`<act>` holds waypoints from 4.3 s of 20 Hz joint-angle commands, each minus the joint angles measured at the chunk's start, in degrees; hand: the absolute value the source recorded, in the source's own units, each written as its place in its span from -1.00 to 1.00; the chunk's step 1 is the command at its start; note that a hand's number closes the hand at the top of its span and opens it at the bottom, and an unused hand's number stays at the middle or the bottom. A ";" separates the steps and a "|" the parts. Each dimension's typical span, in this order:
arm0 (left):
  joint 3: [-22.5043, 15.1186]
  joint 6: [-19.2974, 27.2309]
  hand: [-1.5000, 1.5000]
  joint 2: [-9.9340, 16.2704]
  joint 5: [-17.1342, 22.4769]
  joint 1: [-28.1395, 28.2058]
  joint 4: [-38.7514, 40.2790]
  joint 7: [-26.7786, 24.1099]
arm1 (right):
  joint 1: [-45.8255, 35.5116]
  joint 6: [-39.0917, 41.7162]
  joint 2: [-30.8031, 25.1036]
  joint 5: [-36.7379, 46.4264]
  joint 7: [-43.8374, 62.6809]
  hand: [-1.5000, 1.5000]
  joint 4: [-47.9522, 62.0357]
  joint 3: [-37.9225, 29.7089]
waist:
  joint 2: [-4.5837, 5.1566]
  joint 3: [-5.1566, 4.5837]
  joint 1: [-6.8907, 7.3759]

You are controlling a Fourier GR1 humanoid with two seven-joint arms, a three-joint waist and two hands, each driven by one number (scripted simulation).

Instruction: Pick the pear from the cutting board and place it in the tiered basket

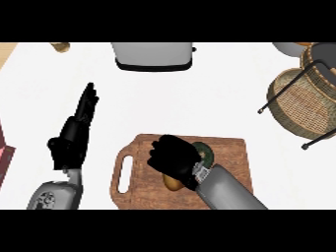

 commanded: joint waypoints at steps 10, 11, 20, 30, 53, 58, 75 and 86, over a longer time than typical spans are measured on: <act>1.80 1.19 0.00 1.00 -0.11 2.85 -3.17 1.95 | 22.55 -15.24 -38.22 -4.51 -8.10 1.00 -9.47 -17.63 | -0.54 0.08 -4.86; 1.80 0.85 0.00 0.50 0.45 2.70 -1.72 -0.20 | 24.69 -17.03 -40.39 -6.57 -9.61 1.00 -10.77 -20.18 | -0.31 0.01 -4.71; 2.20 0.16 0.00 0.55 0.96 1.43 -0.50 0.10 | 37.40 -16.86 -50.91 -28.60 -17.01 1.00 -25.44 -43.26 | -0.29 -0.09 -3.25; 0.36 -0.56 0.00 0.17 -0.09 1.91 -0.61 -0.43 | 36.60 6.75 -60.22 -54.66 -17.62 1.00 -31.71 -70.68 | -0.12 -0.09 -2.14; 0.97 -0.86 0.00 -0.18 -0.91 -2.71 -0.08 2.09 | 5.26 16.62 -59.24 -61.70 5.76 1.00 -19.95 -56.33 | 0.38 -0.02 0.18; 0.88 -1.39 0.00 -0.61 -0.13 0.51 2.02 -3.54 | -2.64 9.80 -56.78 -51.56 1.46 1.00 -9.49 -47.62 | 0.57 -0.03 0.84; -0.49 -0.39 0.00 -1.51 -1.54 0.47 -1.80 1.28 | -15.60 19.97 -49.57 -62.51 3.45 -1.00 19.37 -55.68 | 0.42 0.02 0.66; -0.37 -1.35 0.00 -1.24 -0.89 0.31 -2.11 0.31 | -19.58 21.14 -62.12 -66.19 7.10 -1.00 44.62 -67.67 | 1.13 0.22 1.71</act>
